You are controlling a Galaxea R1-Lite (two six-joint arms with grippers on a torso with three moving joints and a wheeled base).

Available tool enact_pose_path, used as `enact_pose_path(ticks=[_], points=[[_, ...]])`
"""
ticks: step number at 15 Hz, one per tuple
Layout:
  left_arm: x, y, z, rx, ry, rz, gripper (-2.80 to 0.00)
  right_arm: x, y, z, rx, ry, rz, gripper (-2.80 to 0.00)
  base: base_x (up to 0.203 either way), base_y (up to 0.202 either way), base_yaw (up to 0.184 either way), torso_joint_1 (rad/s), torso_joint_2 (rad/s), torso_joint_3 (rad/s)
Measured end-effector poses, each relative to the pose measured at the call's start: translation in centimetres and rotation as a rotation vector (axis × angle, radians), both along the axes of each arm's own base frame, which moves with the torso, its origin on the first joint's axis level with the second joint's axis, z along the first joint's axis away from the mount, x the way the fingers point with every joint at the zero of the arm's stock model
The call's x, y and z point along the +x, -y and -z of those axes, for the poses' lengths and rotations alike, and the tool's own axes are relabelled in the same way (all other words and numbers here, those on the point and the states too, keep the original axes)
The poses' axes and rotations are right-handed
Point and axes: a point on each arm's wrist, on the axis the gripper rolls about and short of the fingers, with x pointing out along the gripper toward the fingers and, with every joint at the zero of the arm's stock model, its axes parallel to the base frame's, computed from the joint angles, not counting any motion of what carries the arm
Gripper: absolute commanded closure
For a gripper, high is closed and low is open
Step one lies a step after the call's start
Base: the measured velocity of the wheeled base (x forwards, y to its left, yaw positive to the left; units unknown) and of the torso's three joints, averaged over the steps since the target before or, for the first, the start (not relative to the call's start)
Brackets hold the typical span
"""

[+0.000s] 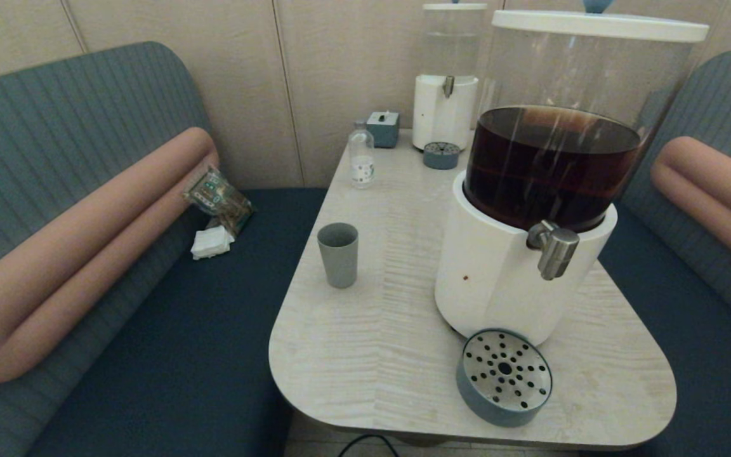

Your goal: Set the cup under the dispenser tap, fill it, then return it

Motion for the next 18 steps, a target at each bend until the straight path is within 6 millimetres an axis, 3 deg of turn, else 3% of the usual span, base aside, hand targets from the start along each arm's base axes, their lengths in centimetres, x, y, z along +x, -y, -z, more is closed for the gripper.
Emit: enact_pose_path(ticks=[18], points=[[0.01,0.00,0.01,0.003,0.001,0.001,0.00,0.00,0.00,0.01,0.001,0.000,0.002,0.00,0.000,0.000,0.000,0.000,0.00,0.000]])
